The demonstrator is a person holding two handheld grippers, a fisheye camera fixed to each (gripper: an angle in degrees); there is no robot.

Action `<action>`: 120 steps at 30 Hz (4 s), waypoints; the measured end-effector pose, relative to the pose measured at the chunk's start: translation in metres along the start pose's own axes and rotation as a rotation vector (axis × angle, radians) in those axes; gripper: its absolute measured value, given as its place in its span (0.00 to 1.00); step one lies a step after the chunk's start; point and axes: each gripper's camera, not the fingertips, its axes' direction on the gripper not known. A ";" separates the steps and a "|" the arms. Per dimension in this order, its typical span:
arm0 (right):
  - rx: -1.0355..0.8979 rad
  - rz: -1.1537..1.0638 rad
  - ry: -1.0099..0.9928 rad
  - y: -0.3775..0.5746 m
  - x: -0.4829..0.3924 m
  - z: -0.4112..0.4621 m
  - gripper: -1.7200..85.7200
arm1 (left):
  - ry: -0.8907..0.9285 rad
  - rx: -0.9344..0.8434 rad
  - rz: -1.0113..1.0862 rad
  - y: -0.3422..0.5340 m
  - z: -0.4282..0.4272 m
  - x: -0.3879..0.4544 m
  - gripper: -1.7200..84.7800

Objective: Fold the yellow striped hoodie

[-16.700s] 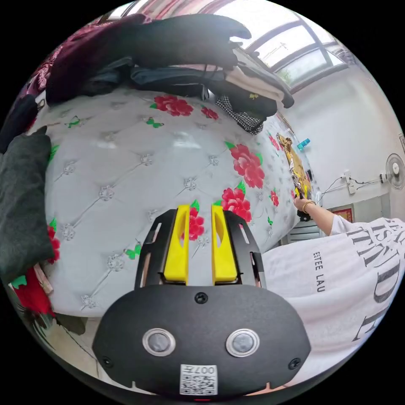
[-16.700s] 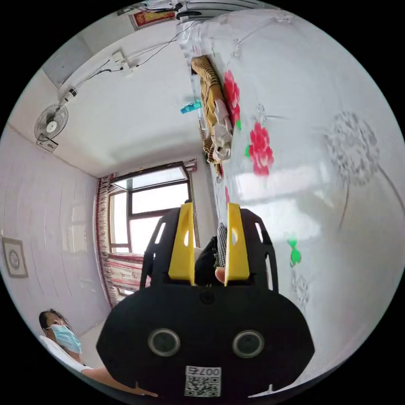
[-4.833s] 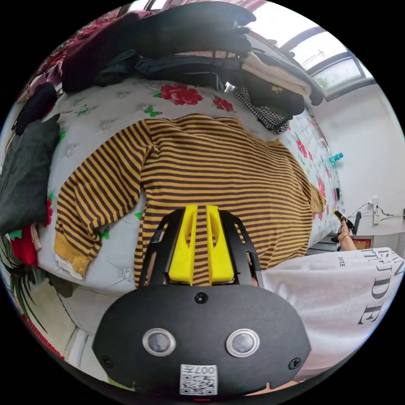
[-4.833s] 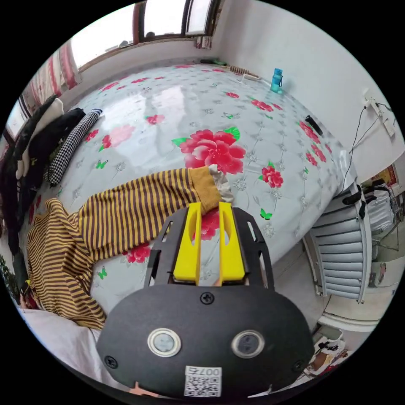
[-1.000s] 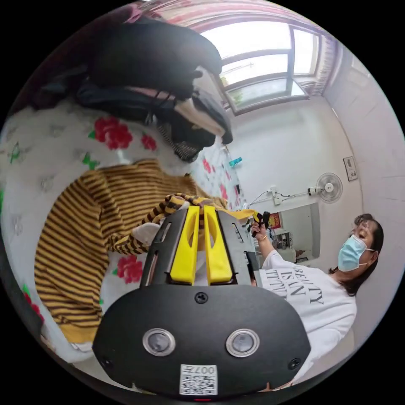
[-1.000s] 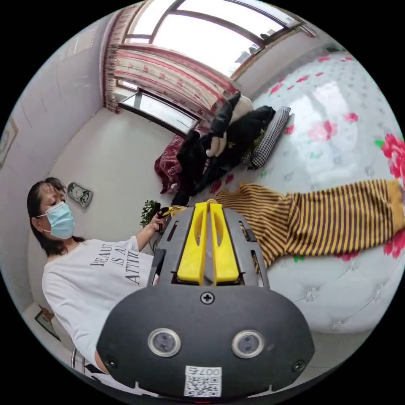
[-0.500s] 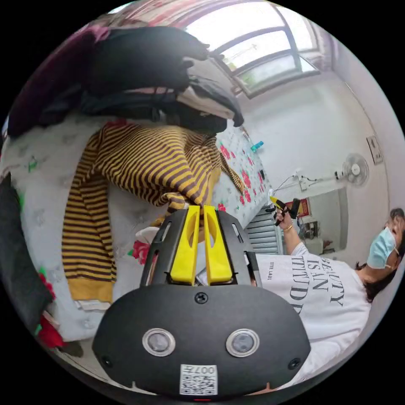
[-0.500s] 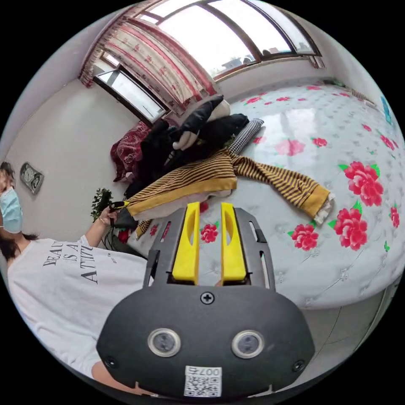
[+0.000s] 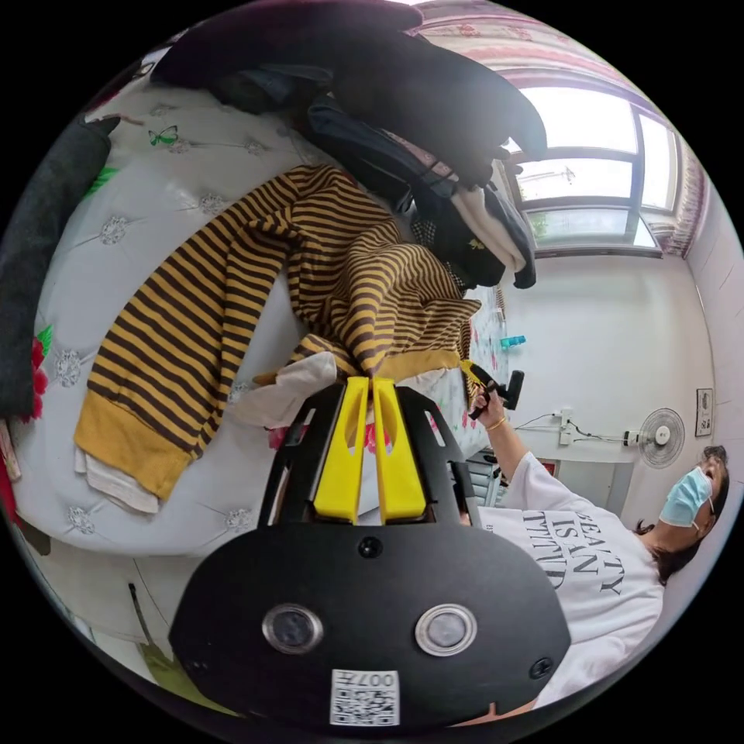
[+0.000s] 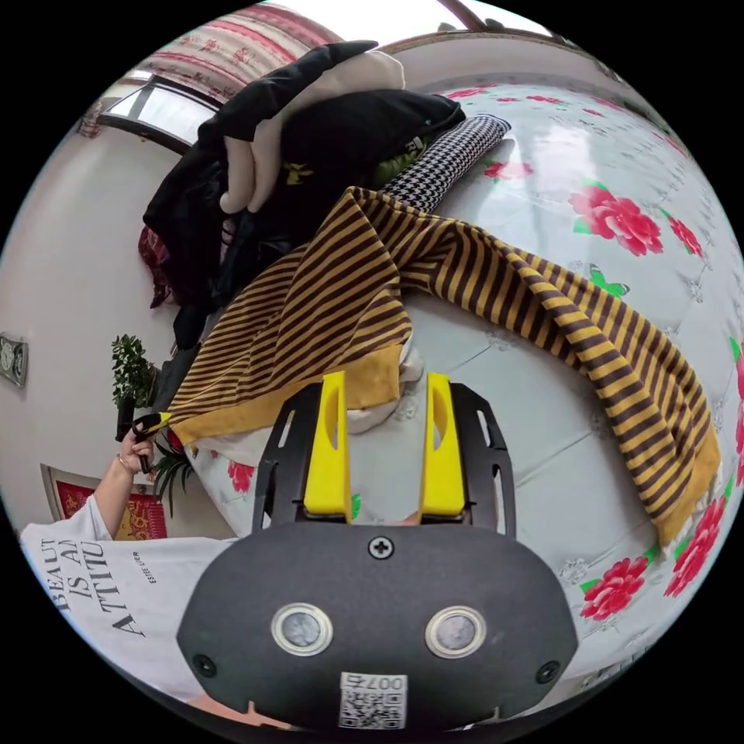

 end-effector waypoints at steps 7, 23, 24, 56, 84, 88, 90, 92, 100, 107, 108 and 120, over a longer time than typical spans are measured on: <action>-0.172 -0.096 -0.157 -0.032 -0.019 0.024 0.03 | 0.003 0.017 0.005 -0.012 0.003 0.020 0.01; -0.400 0.153 -0.069 0.304 -0.015 -0.052 0.02 | -0.271 -0.405 -0.068 0.188 0.112 -0.023 0.01; -0.430 0.147 -0.053 0.302 -0.017 -0.041 0.03 | -0.276 -0.419 -0.059 0.186 0.118 -0.024 0.01; 0.873 0.800 -0.603 0.244 0.212 -0.138 0.02 | -0.365 -0.343 0.514 -0.087 0.360 0.230 0.02; 0.393 -0.557 0.009 0.106 -0.194 -0.143 0.02 | -0.232 0.449 -0.174 0.072 0.056 0.046 0.05; 0.020 -0.646 -0.113 0.110 -0.265 0.001 0.02 | -0.244 0.619 -0.397 0.137 0.023 -0.008 0.08; -0.232 -0.617 -0.117 0.120 -0.289 0.082 0.02 | -0.233 0.650 -0.455 0.151 0.018 -0.031 0.11; -0.325 -0.590 -0.123 0.125 -0.302 0.106 0.02 | -0.219 0.638 -0.458 0.147 0.021 -0.043 0.13; -0.307 -0.642 -0.078 0.145 -0.329 0.071 0.02 | -0.454 0.528 -0.416 0.093 0.047 -0.051 0.06; -0.176 -0.394 -0.058 0.155 -0.289 0.024 0.02 | -0.279 0.705 -0.263 0.093 0.010 -0.030 0.01; -0.151 -0.364 -0.054 0.157 -0.282 0.015 0.02 | -0.243 0.758 -0.214 0.099 -0.007 -0.020 0.01; -0.033 -0.195 0.141 0.168 -0.224 -0.040 0.02 | -0.028 0.759 0.656 0.112 -0.054 0.211 0.01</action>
